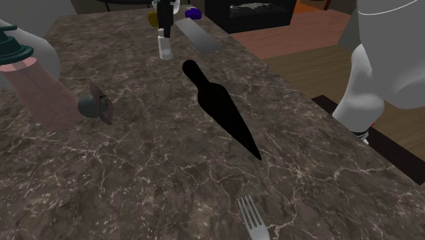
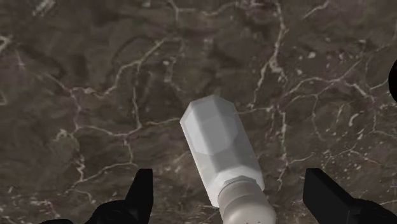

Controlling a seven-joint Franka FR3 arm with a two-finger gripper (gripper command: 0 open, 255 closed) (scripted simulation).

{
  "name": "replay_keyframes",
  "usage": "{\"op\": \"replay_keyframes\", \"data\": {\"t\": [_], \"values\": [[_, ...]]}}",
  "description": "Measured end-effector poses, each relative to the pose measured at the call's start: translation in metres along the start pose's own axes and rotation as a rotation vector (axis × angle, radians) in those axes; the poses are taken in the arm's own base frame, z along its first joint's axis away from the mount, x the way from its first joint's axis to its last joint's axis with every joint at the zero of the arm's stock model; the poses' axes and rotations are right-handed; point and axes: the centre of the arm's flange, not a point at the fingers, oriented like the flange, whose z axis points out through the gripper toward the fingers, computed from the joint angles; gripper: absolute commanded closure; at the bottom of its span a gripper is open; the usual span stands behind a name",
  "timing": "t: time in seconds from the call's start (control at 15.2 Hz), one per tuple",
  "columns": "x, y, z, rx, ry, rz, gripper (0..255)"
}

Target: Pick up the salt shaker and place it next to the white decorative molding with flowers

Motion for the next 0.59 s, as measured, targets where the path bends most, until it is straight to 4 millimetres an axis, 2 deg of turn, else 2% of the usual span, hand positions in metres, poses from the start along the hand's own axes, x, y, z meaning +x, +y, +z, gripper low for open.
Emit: {"op": "replay_keyframes", "data": {"t": [0.26,0.59], "values": [[-0.002,0.0,-0.037,-0.001,0.001,0.0,0],[-0.001,0.0,-0.042,0.0,0.0,0.0,0]]}}
